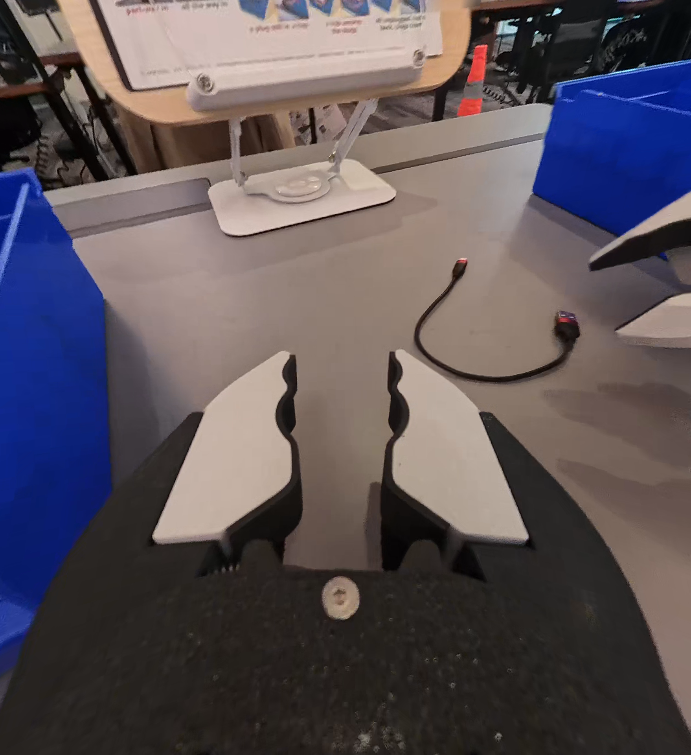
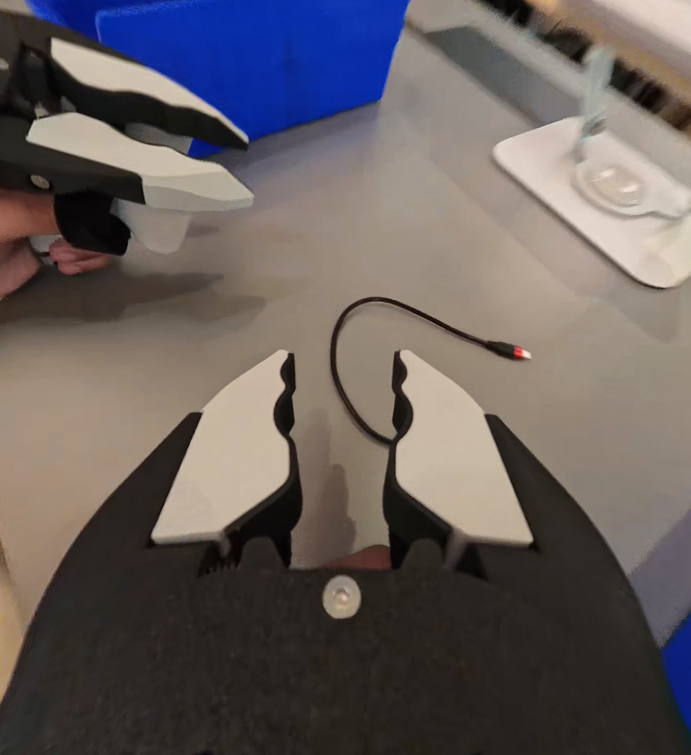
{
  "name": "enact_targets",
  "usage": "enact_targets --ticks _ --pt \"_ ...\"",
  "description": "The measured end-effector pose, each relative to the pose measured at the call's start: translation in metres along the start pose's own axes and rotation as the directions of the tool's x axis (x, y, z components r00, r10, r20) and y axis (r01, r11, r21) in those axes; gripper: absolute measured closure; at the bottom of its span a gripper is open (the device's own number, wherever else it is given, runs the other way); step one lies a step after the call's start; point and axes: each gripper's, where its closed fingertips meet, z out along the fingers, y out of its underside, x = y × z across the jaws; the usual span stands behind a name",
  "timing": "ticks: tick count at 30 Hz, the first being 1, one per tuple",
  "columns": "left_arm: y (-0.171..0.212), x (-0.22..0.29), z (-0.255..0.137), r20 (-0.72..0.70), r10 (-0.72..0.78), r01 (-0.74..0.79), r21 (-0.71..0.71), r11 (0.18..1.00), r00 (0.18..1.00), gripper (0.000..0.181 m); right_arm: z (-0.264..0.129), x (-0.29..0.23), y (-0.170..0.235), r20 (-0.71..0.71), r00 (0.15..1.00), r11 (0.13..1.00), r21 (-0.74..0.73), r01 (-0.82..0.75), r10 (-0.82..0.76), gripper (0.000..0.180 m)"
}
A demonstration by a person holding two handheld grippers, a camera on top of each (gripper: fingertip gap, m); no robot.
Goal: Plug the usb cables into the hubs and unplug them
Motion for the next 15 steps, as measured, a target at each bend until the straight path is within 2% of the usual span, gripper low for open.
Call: enact_targets --ticks 1,2,6,10,13,15 --pt "0.001 -0.003 0.001 0.003 -0.009 0.009 -0.005 1.0 1.0 0.139 0.01 0.004 -0.004 0.011 1.0 0.998 -0.049 0.025 -0.024 0.135" --pt "0.0 -0.006 0.001 0.002 -0.013 0.013 -0.004 1.0 1.0 0.139 0.02 0.01 -0.009 0.01 0.998 0.994 -0.081 0.068 -0.067 0.135" --pt "0.004 -0.017 0.005 0.011 -0.008 0.009 -0.027 1.0 1.0 0.138 0.059 0.012 -0.011 0.168 0.966 0.939 -0.249 0.237 -0.199 0.134" --pt "0.005 -0.019 0.006 -0.004 -0.02 0.019 -0.039 0.999 1.0 0.138 0.085 0.002 0.005 0.265 0.963 0.897 -0.416 0.153 -0.041 0.134" --pt "0.006 -0.018 0.006 -0.01 -0.001 0.001 -0.036 0.999 1.0 0.138 0.095 0.004 0.022 0.225 0.972 0.866 -0.469 0.174 -0.073 0.135" --pt "0.006 -0.019 0.005 -0.014 0.005 -0.005 -0.035 0.999 1.0 0.138 0.095 0.002 0.025 0.222 0.973 0.873 -0.462 0.156 -0.056 0.142"
